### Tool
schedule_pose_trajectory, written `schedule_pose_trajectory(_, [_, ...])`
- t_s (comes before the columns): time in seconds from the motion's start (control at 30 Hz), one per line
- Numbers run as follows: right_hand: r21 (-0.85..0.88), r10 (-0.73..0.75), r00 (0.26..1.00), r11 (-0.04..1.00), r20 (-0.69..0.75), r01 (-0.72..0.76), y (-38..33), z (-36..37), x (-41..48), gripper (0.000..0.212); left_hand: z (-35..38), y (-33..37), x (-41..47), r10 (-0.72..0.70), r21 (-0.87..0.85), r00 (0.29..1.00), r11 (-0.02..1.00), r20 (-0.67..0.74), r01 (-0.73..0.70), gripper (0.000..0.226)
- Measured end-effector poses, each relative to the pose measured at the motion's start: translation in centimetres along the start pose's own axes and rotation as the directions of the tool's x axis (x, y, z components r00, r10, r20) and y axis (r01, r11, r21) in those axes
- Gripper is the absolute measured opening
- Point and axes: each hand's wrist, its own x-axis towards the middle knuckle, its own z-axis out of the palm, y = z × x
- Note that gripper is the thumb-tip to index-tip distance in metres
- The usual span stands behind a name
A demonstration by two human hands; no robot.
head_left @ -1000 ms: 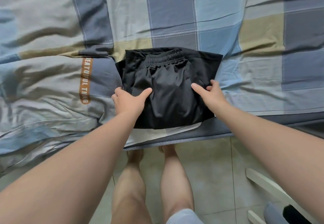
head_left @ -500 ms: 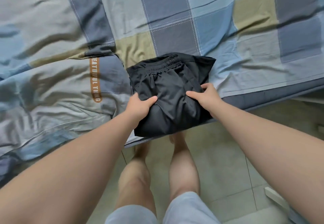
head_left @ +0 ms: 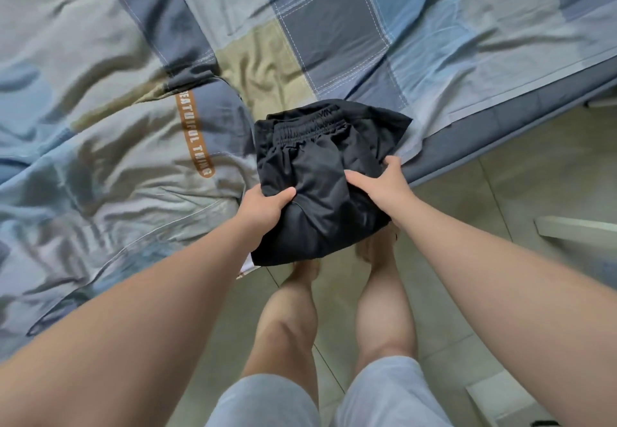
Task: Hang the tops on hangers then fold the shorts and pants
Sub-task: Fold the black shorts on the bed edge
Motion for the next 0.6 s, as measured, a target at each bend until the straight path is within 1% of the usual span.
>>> schedule_pose_trajectory(0.07, [0.076,0.018,0.997,0.997,0.071,-0.023,0.6,-0.1,-0.9,0.1,-0.3,-0.1,-0.3,-0.003,0.027,1.0,1.0,-0.001,0.003,0.042])
schedule_pose_trajectory(0.13, [0.156,0.057,0.989,0.985,0.135,-0.078,1.4,-0.1,-1.9,0.089,-0.7,-0.3,-1.1,-0.001,0.064,1.0,0.998,0.013,0.0,0.03])
schedule_pose_trajectory(0.17, [0.215,0.092,0.982,0.968,0.165,-0.127,1.9,-0.2,-2.5,0.085,-1.1,-0.4,-1.7,-0.004,0.077,1.0,0.997,0.024,0.002,0.026])
schedule_pose_trajectory(0.23, [0.314,0.17,0.959,0.919,0.228,-0.238,2.9,-0.6,-4.2,0.077,-1.6,-0.8,-3.0,-0.007,0.12,0.999,0.993,0.038,0.002,0.028])
schedule_pose_trajectory(0.3, [0.359,0.227,0.926,0.873,0.302,-0.331,3.8,-1.6,-6.4,0.061,-1.9,-1.1,-4.7,-0.011,0.174,0.999,0.985,0.052,0.002,0.028])
schedule_pose_trajectory(0.37, [0.393,0.243,0.904,0.838,0.353,-0.378,4.9,-3.0,-8.8,0.049,-1.8,-1.3,-6.6,0.009,0.224,0.997,0.974,0.073,-0.025,0.019])
schedule_pose_trajectory(0.47, [0.491,0.23,0.922,0.792,0.312,-0.364,6.8,-5.6,-12.8,0.048,-0.7,-1.1,-9.9,0.097,0.296,0.991,0.947,0.095,-0.122,0.015])
schedule_pose_trajectory(0.6, [0.612,0.22,0.95,0.727,0.221,-0.311,10.0,-10.0,-18.9,0.049,2.7,-0.3,-15.4,0.146,0.364,0.98,0.913,0.134,-0.186,0.018])
